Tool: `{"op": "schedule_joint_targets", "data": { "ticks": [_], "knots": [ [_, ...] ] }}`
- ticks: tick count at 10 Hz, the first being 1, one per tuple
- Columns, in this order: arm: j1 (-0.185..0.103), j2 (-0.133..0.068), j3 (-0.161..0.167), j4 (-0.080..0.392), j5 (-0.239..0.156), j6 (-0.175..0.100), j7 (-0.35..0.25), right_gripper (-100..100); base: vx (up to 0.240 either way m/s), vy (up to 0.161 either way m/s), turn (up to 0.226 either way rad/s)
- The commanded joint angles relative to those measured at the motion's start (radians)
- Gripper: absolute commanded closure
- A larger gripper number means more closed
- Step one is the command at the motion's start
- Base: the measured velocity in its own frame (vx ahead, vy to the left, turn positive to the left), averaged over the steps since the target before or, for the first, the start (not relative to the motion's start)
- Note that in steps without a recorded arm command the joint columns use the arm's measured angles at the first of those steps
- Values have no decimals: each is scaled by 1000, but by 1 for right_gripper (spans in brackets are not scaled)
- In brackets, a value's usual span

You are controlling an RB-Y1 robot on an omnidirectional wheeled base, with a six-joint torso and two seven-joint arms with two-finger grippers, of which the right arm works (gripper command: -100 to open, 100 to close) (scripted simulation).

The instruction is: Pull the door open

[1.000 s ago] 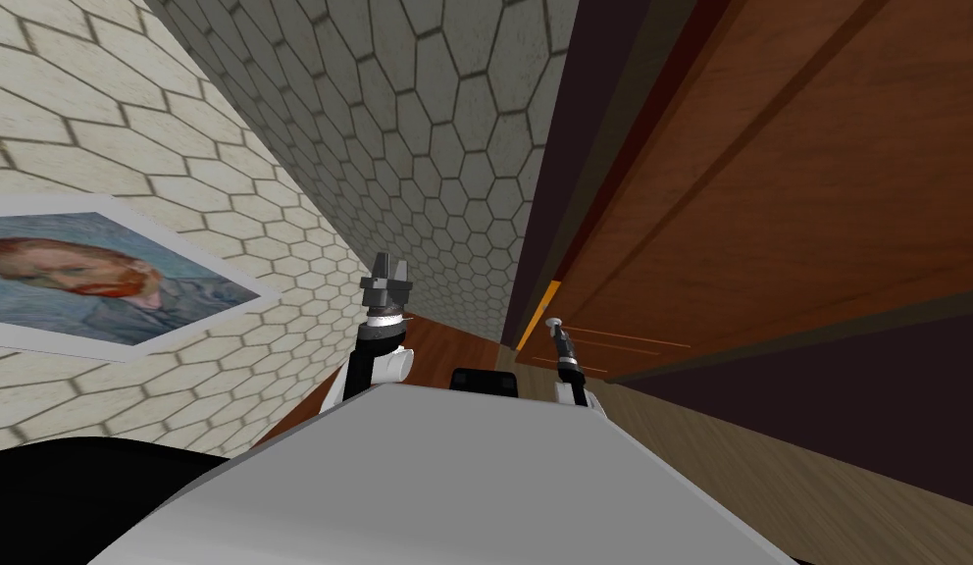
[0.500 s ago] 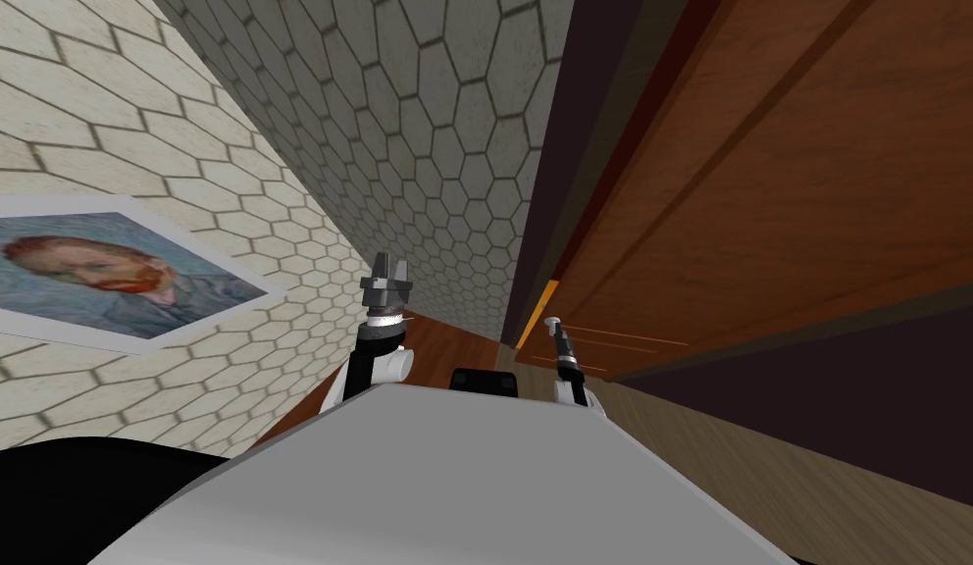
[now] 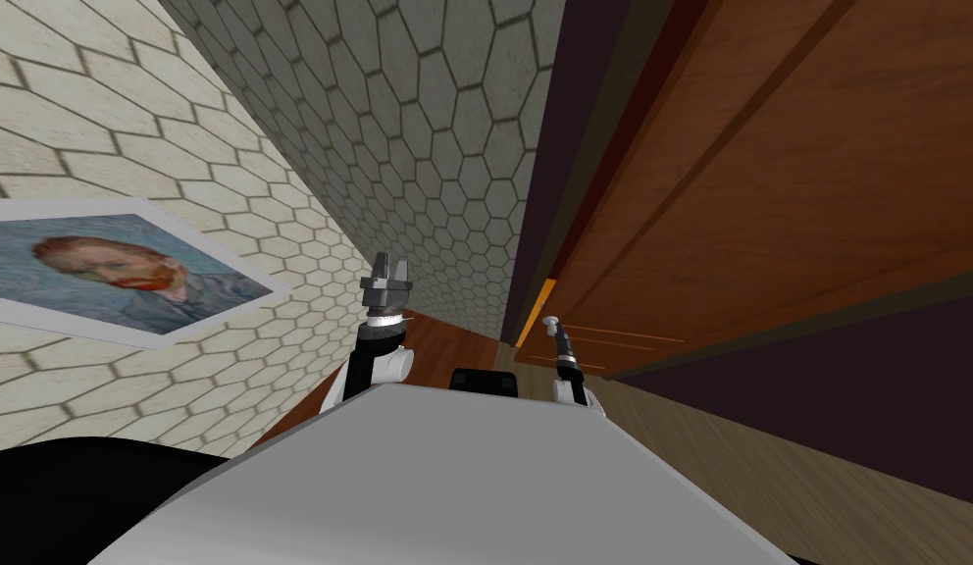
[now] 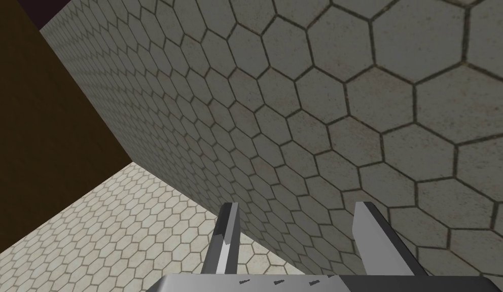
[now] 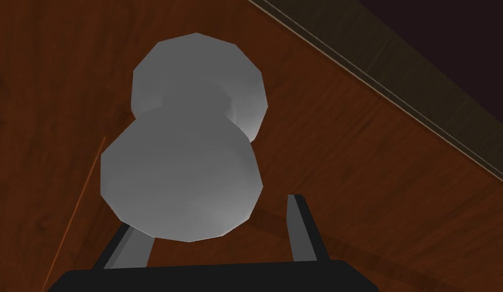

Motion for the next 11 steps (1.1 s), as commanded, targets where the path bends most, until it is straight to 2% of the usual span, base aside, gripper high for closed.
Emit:
{"op": "schedule_joint_targets", "data": {
  "ticks": [1,3,4,11],
  "knots": [
    [-2,19,33,-1,-2,2,-34,100,-42,-2,7],
    [-2,19,33,-1,-2,2,-34,100,-12,-4,12],
    [-4,14,48,-1,-23,2,-76,100,-33,-7,26],
    [-4,14,48,-1,-23,2,-76,100,-4,-1,0]
  ]
}}
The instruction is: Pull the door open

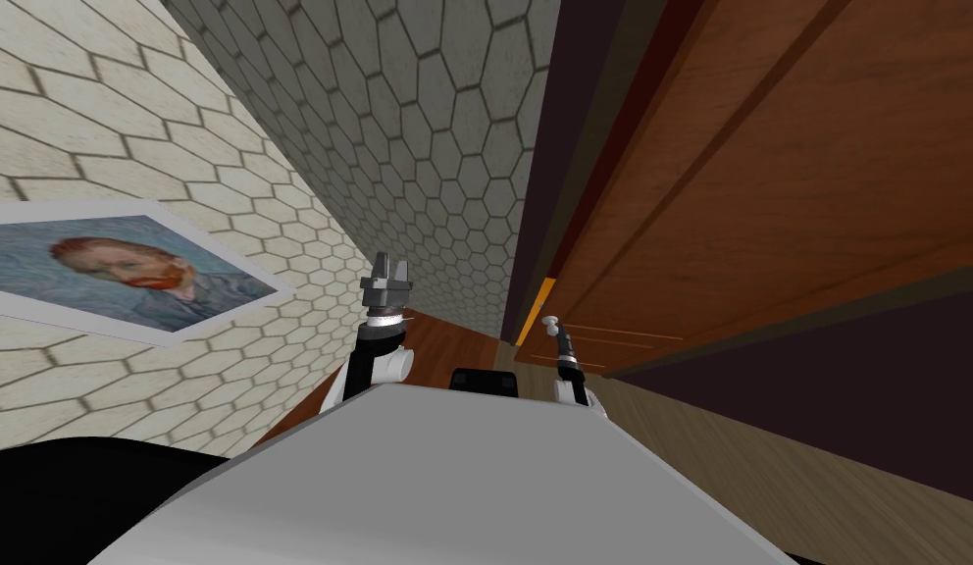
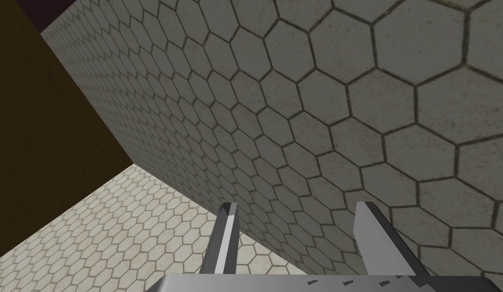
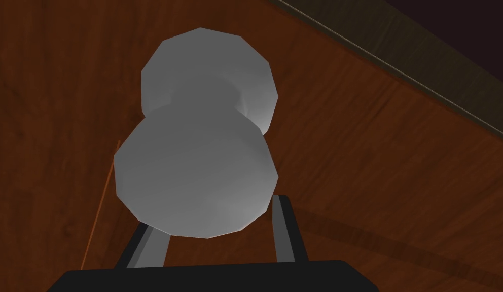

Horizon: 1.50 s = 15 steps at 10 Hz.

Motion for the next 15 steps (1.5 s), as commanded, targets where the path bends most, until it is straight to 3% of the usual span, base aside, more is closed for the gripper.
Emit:
{"op": "schedule_joint_targets", "data": {
  "ticks": [1,2,3,15],
  "knots": [
    [5,33,29,-29,11,12,1,100,7,-3,-22],
    [5,33,29,-29,11,12,1,100,-2,2,10],
    [18,7,5,-33,-4,12,-24,100,-19,-32,-6],
    [63,7,41,-65,-57,11,-282,100,-34,-17,47]
  ]
}}
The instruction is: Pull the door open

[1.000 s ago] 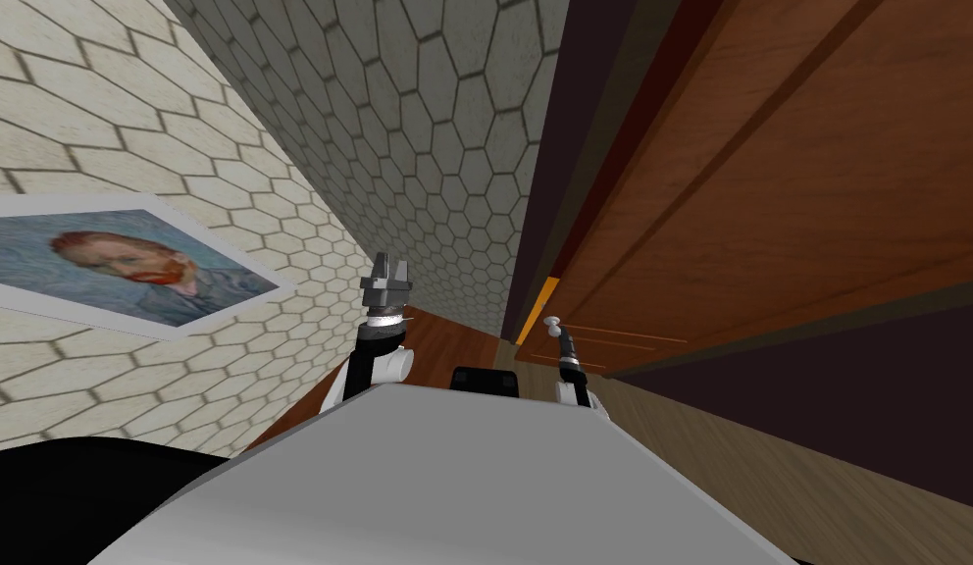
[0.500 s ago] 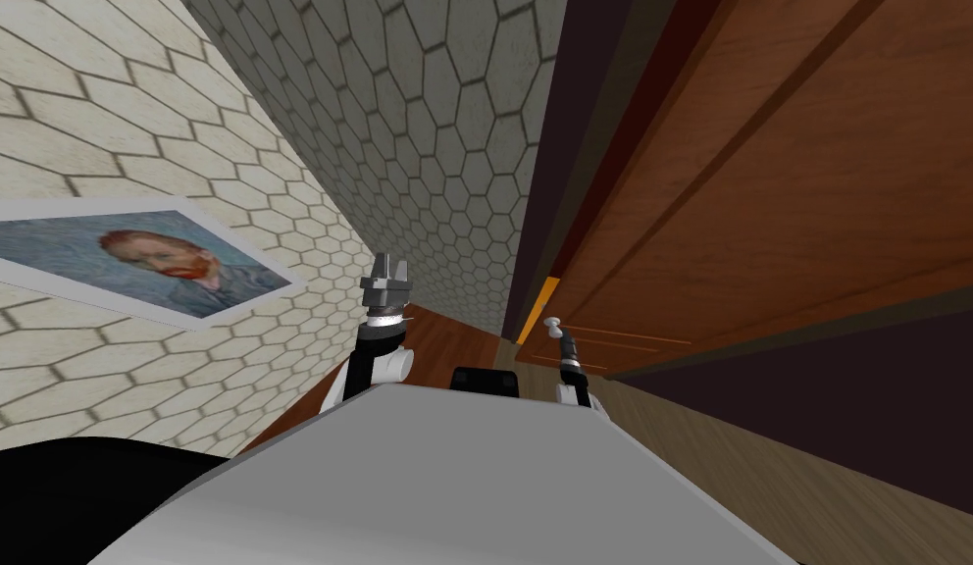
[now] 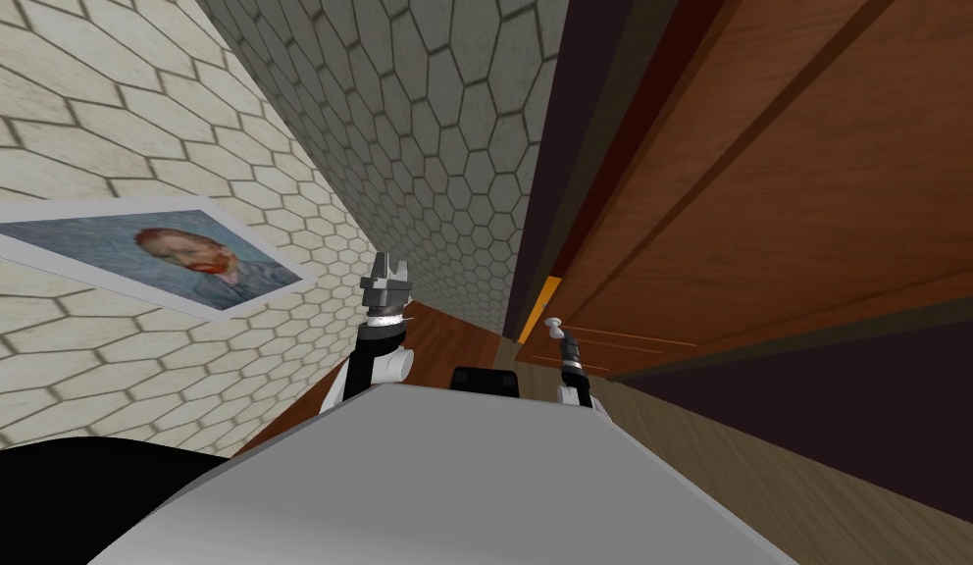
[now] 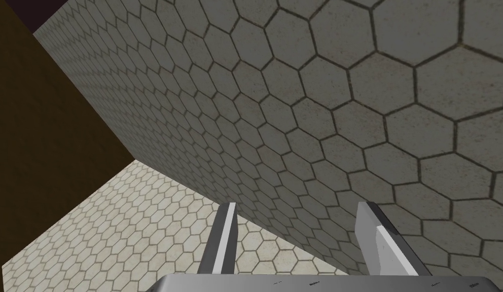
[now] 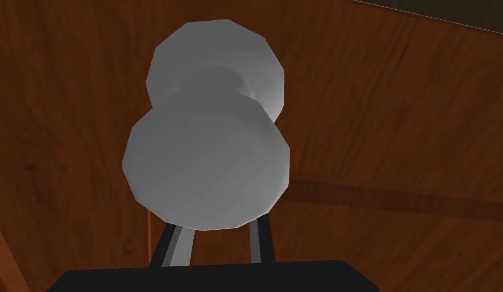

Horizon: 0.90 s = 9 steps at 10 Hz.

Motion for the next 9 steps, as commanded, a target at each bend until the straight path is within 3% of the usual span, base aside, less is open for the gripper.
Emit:
{"op": "schedule_joint_targets", "data": {
  "ticks": [1,6,9],
  "knots": [
    [-1,19,24,-7,3,-15,-32,100,-28,-22,24],
    [27,19,46,-27,-30,-16,-171,100,-47,-19,64],
    [27,19,46,-27,-30,-16,-185,100,-17,-10,5]
  ]
}}
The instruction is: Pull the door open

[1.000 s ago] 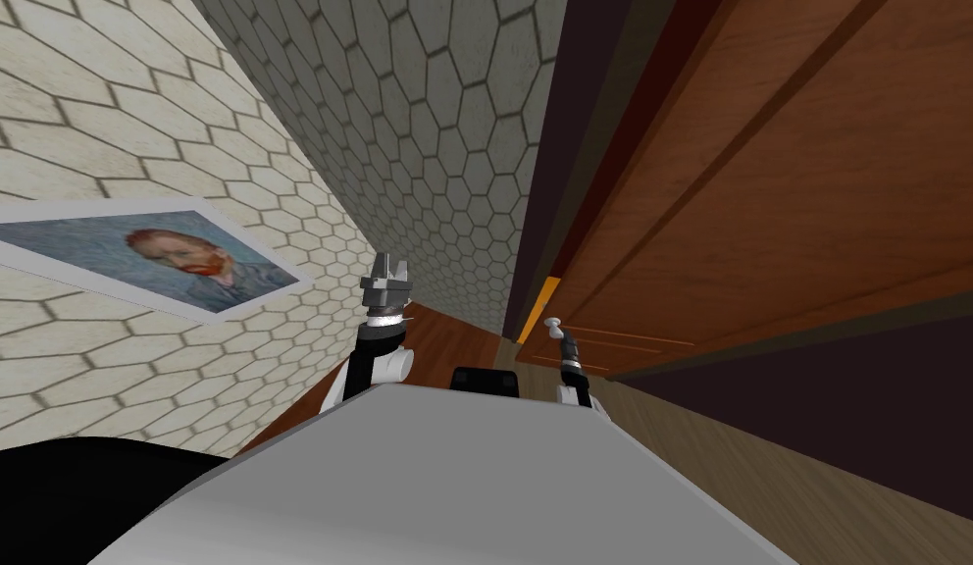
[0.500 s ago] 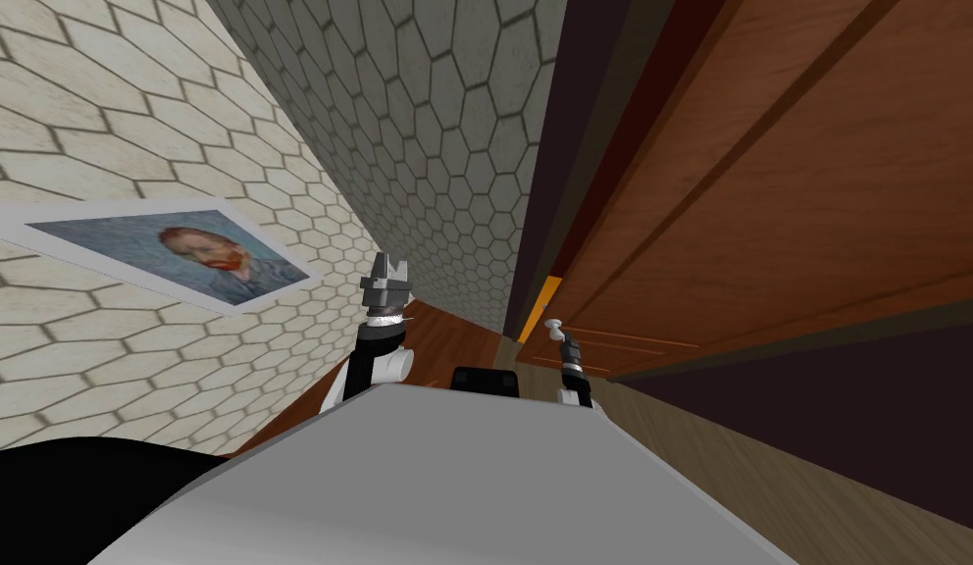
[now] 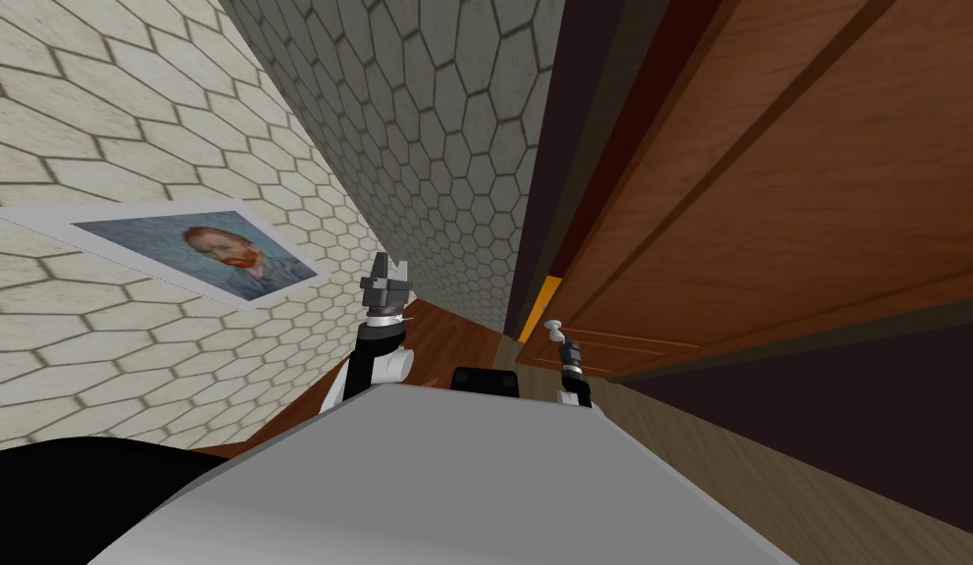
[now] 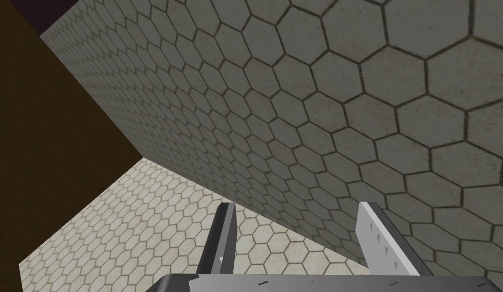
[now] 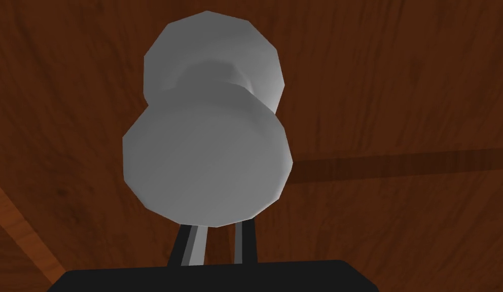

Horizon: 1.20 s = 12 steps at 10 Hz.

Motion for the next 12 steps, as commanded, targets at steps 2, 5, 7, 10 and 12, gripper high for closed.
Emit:
{"op": "schedule_joint_targets", "data": {
  "ticks": [2,5,7,10,12],
  "knots": [
    [5,15,35,-30,-11,-3,-69,100,-37,-13,78],
    [13,15,41,-36,-20,-4,-124,100,-38,-20,45],
    [21,15,47,-41,-30,-4,-165,100,-36,-21,81],
    [30,15,54,-48,-40,-4,-206,100,-23,-17,26],
    [38,15,61,-54,-50,-5,-247,100,-28,-4,55]
  ]
}}
